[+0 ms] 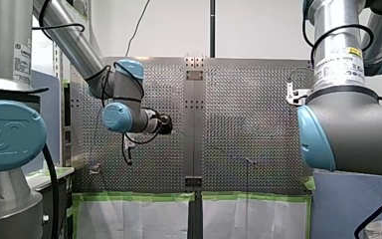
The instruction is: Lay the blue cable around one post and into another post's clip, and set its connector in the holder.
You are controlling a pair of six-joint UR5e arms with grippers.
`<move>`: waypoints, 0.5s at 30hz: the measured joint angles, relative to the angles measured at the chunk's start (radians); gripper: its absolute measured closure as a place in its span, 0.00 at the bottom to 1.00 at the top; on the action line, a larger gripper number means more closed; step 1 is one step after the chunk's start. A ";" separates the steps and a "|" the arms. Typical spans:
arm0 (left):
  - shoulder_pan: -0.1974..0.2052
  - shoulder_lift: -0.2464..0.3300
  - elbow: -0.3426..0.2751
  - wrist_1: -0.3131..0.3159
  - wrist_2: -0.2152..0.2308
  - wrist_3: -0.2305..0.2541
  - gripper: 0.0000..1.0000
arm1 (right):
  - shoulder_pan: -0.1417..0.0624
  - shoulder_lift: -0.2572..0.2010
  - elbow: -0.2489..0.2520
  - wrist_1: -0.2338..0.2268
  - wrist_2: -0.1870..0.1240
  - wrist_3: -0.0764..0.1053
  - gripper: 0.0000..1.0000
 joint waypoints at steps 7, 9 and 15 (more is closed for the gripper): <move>0.000 0.000 0.000 0.000 0.000 0.000 0.02 | -0.002 0.003 0.000 -0.017 0.000 0.011 1.00; 0.000 0.000 0.000 0.000 0.000 0.000 0.02 | -0.002 0.003 0.000 -0.018 0.000 0.011 1.00; 0.000 0.000 0.001 0.000 0.002 0.000 0.02 | -0.001 0.004 -0.001 -0.021 0.000 0.012 1.00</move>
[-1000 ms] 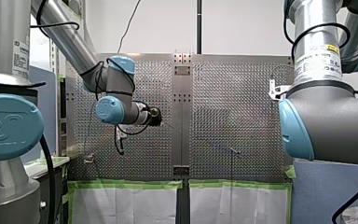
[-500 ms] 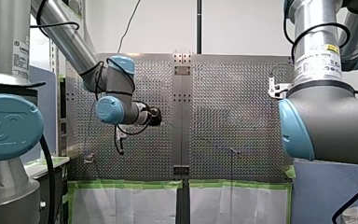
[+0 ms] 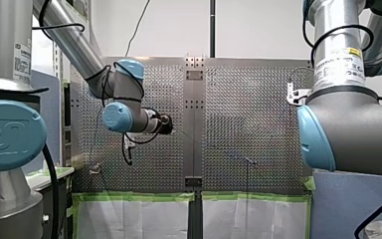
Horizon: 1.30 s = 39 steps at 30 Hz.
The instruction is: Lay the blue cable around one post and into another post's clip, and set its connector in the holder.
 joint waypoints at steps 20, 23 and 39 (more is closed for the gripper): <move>0.002 0.000 0.000 0.000 0.002 0.000 0.02 | 0.009 0.001 0.001 -0.007 0.027 0.007 1.00; 0.003 0.000 0.000 0.000 0.002 0.000 0.02 | 0.009 0.001 0.001 -0.008 0.045 0.005 0.76; 0.005 0.000 0.000 0.000 0.002 0.000 0.02 | 0.014 0.002 0.001 -0.010 0.069 -0.001 0.52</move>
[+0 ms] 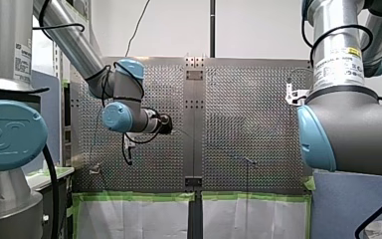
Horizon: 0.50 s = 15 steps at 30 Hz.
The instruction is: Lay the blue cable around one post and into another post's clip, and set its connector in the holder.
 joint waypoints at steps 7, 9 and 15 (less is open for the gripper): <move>0.000 0.000 0.000 0.000 0.000 0.000 0.02 | 0.002 0.000 0.000 -0.002 -0.001 0.000 0.20; 0.000 0.000 0.000 0.000 0.000 0.000 0.02 | 0.004 -0.001 -0.001 -0.004 -0.001 0.001 0.13; 0.000 0.000 0.000 0.000 0.000 0.000 0.02 | 0.011 -0.002 -0.001 -0.009 0.000 0.006 0.00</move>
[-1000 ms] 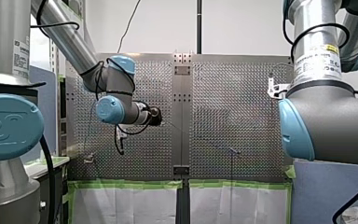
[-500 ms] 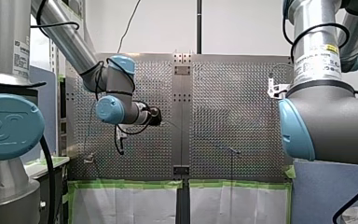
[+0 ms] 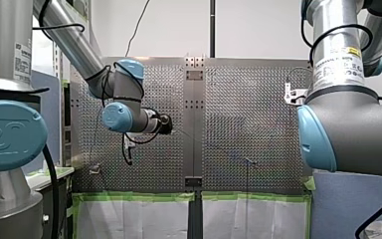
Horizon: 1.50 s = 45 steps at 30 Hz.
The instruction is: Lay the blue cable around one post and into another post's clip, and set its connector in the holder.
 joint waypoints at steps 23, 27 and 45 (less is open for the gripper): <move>0.000 0.000 0.000 0.000 -0.001 0.001 0.02 | 0.006 0.001 0.001 0.022 0.011 -0.006 0.00; 0.000 0.000 0.000 0.000 0.000 0.001 0.02 | 0.006 0.001 0.001 0.019 0.014 -0.006 0.00; 0.003 0.000 -0.001 0.000 0.000 0.001 0.02 | 0.005 0.001 0.001 0.018 0.047 -0.004 0.00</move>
